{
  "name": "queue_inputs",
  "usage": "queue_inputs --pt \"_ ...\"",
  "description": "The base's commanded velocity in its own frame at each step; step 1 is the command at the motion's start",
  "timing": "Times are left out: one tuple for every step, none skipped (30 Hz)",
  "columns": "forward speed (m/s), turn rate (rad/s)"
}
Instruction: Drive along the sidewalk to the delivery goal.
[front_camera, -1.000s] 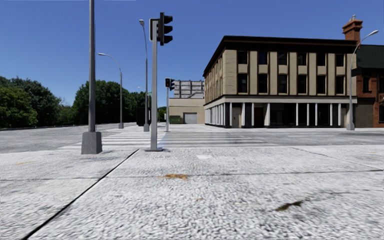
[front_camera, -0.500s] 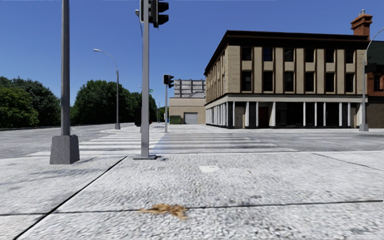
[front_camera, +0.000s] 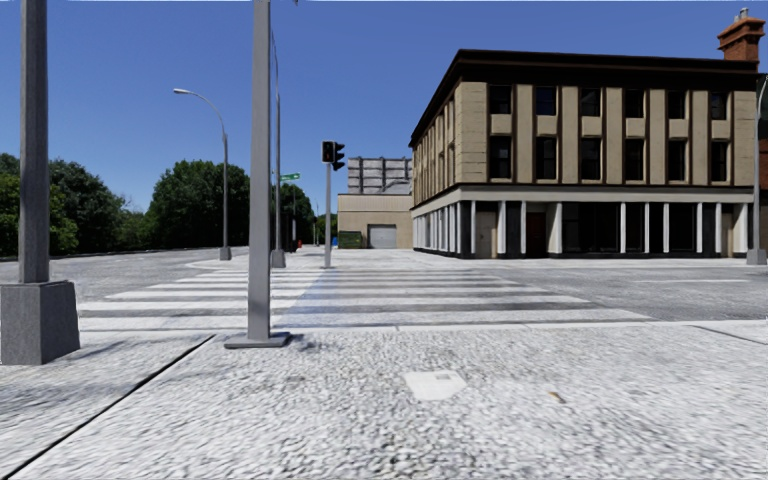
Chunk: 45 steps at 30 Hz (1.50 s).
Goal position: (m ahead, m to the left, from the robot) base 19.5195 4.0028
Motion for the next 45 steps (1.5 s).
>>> queue_inputs --pt "2.0 0.0" --pt "2.0 0.0" --pt "2.0 0.0" --pt "2.0 0.0" --pt "2.0 0.0" --pt "2.0 0.0" --pt "2.0 0.0" --pt "2.0 0.0" --pt "2.0 0.0" --pt "2.0 0.0" --pt "2.0 0.0" --pt "2.0 0.0" --pt "2.0 0.0" --pt "2.0 0.0" --pt "2.0 0.0" --pt "2.0 0.0" --pt "2.0 0.0" --pt "2.0 0.0" --pt "2.0 0.0" --pt "2.0 0.0" --pt "2.0 0.0" --pt "2.0 0.0" --pt "2.0 0.0" --pt "2.0 0.0" --pt "2.0 0.0" --pt "2.0 0.0" --pt "2.0 0.0" --pt "2.0 0.12" --pt "2.0 0.16" --pt "2.0 0.16" --pt "2.0 0.17" --pt "2.0 0.17" --pt "2.0 0.18" --pt "2.0 0.18" --pt "2.0 0.18" --pt "2.0 0.19" --pt "2.0 0.23" --pt "1.99 0.26" --pt "1.99 0.26" --pt "1.92 0.29" --pt "1.82 0.3" --pt "1.69 0.16" --pt "1.59 0.0" --pt "1.59 0.0" --pt "1.52 0.0"
